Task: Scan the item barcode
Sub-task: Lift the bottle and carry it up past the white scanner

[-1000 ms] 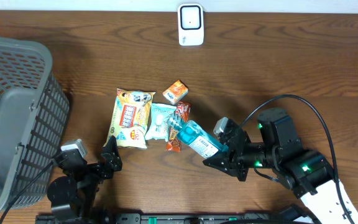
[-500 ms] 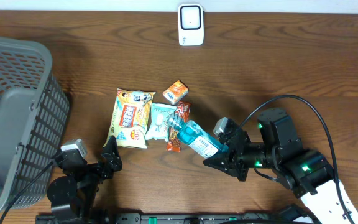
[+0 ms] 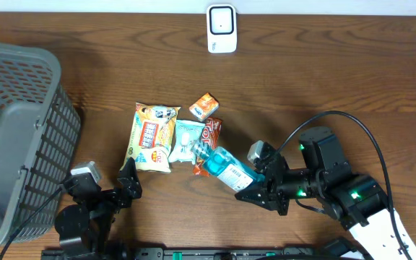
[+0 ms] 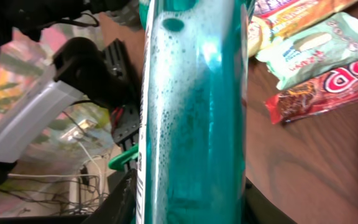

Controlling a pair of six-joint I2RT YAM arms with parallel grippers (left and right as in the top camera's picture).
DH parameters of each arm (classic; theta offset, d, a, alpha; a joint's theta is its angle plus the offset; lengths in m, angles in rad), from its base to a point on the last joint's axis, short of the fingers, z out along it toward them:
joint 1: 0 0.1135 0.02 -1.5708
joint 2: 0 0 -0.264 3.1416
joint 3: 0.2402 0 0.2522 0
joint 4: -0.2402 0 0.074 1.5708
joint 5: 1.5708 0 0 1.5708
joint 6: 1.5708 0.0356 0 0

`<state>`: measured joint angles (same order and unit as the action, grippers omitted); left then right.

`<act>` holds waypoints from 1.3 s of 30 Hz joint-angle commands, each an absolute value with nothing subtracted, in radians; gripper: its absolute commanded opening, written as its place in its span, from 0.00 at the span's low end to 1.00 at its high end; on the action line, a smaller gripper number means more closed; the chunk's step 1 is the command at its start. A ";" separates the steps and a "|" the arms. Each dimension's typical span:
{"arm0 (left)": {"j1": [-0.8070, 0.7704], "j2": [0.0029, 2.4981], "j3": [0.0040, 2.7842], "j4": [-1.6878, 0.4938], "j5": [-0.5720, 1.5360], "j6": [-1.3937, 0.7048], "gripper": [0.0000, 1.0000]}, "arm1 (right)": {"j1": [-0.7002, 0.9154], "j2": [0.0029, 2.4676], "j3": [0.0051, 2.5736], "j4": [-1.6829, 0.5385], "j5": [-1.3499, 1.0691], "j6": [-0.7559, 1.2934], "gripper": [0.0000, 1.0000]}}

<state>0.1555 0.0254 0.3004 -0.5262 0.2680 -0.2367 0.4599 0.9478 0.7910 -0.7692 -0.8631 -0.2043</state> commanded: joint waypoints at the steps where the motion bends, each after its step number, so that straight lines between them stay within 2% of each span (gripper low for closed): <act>1: 0.158 0.023 0.298 -0.524 0.280 -0.242 0.98 | 0.452 0.934 0.822 -0.759 -0.927 -0.227 0.01; 5: 0.158 0.023 0.298 -0.524 0.280 -0.242 0.98 | 0.452 0.942 0.821 -0.730 -0.643 -0.237 0.01; 9: 0.158 0.023 0.298 -0.524 0.280 -0.242 0.98 | 0.453 1.028 0.820 -0.545 -0.440 -0.213 0.01; 19: 0.158 0.023 0.298 -0.524 0.280 -0.242 0.98 | 0.458 1.436 0.820 0.022 -0.402 -0.411 0.01; 23: 0.158 0.023 0.298 -0.524 0.280 -0.242 0.98 | 0.479 1.510 0.820 0.239 -0.253 -0.518 0.01; 27: 0.158 0.023 0.298 -0.524 0.280 -0.242 0.98 | 0.480 1.531 0.820 0.387 -0.104 -0.635 0.01; 30: 0.158 0.023 0.298 -0.524 0.280 -0.242 0.98 | 0.478 1.573 0.822 0.503 0.019 -0.817 0.01; 35: 0.158 0.023 0.298 -0.524 0.280 -0.242 0.98 | 0.477 1.631 0.853 0.662 0.039 -0.951 0.01; 39: 0.158 0.023 0.298 -0.524 0.280 -0.242 0.98 | 0.470 1.728 0.949 0.664 0.046 -1.064 0.01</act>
<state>0.1555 0.0261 0.3004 -0.5262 0.2680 -0.2367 0.4767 1.6699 0.8394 0.6395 0.0227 -0.9470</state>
